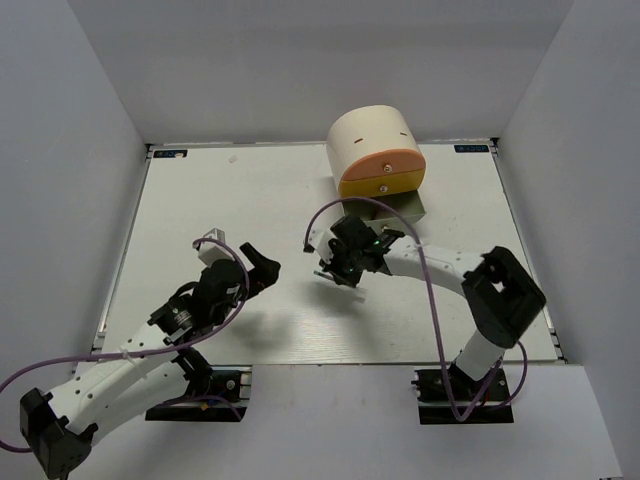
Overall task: Sort the stationery into containers
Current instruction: Pick up the pen from the center of the board, then place the pen in the drawer.
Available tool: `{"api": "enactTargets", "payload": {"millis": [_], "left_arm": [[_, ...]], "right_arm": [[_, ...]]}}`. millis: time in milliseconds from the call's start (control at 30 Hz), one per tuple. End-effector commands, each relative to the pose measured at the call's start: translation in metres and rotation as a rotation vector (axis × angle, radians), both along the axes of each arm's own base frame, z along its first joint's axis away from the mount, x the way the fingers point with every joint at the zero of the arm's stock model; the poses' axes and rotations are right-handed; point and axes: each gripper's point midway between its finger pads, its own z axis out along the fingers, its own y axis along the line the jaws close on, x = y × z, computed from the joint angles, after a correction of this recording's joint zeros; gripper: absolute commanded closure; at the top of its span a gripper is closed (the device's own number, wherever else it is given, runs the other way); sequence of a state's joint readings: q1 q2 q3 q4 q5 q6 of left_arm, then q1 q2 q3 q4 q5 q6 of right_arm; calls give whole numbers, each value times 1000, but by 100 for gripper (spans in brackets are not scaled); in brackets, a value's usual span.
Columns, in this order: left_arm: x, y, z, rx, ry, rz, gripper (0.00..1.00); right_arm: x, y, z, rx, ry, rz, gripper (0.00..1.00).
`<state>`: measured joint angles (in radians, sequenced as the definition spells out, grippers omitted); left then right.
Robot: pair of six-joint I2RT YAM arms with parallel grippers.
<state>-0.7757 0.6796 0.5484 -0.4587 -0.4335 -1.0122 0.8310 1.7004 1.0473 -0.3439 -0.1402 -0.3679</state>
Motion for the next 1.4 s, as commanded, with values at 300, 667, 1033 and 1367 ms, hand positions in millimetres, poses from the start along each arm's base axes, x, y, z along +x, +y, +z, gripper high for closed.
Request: {"api": "enactTargets", "payload": {"millis": [300, 667, 1033, 1367], "left_arm": [[4, -8, -1, -1, -22, -35, 0], [6, -17, -2, -13, -35, -68, 0], [6, -20, -4, -8, -34, -81, 0], [5, -18, -5, -9, -35, -81, 0]], "right_arm": [[97, -22, 159, 192, -421, -44, 100], [147, -85, 172, 159, -697, 170, 100], [172, -88, 141, 120, -650, 387, 100], [169, -90, 138, 141, -587, 368, 62]]}}
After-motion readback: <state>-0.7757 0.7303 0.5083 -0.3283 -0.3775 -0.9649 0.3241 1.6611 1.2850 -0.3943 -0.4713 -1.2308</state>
